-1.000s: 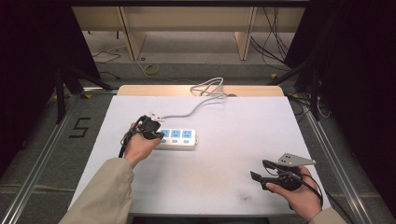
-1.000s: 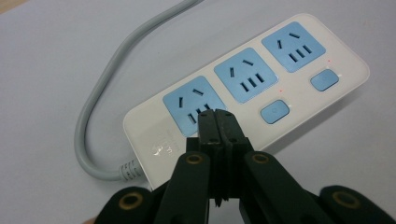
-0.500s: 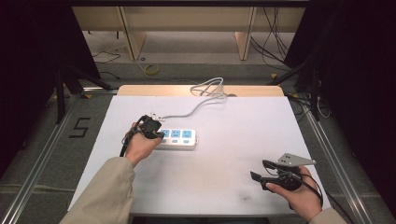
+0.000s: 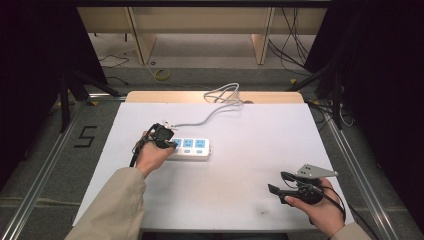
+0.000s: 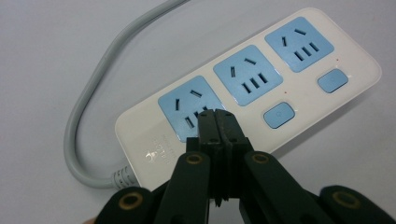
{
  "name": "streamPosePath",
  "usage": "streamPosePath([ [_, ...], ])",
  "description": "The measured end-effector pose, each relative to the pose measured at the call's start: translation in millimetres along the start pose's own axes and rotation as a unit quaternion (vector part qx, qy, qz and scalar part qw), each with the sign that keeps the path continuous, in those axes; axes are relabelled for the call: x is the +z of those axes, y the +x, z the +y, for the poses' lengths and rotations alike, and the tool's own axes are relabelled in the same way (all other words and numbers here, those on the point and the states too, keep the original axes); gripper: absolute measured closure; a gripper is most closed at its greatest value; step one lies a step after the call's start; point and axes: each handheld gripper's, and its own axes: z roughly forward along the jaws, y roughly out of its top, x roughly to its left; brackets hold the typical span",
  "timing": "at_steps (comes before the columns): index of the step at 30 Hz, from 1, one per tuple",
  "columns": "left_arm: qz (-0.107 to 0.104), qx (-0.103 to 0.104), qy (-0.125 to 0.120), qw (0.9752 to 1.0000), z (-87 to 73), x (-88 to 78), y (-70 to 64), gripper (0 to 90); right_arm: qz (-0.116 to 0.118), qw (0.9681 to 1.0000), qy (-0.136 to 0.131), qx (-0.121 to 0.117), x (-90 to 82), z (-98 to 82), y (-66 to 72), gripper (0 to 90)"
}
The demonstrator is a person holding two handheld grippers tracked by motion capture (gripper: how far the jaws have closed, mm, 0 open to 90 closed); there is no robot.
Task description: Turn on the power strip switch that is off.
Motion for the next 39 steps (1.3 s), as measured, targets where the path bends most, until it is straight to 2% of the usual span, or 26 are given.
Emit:
streamPosePath([
  [20, -0.004, 0.005, 0.012, 0.9999, 1.4, 3.7, -3.1, 89.9, 0.001, 1.0000, 0.000, -0.001, 0.0, 0.1, 0.2, 30.9],
  [28, 0.006, 0.014, 0.018, 0.9997, 2.4, 3.5, -5.4, 89.9, 0.001, 1.0000, 0.000, -0.001, 0.0, 0.0, 0.2, 30.9],
  [39, 0.007, 0.008, 0.026, 0.9996, 4.3, 4.1, -5.8, 89.9, 0.001, 1.0000, 0.001, -0.002, 0.2, -0.1, 0.4, 30.9],
])
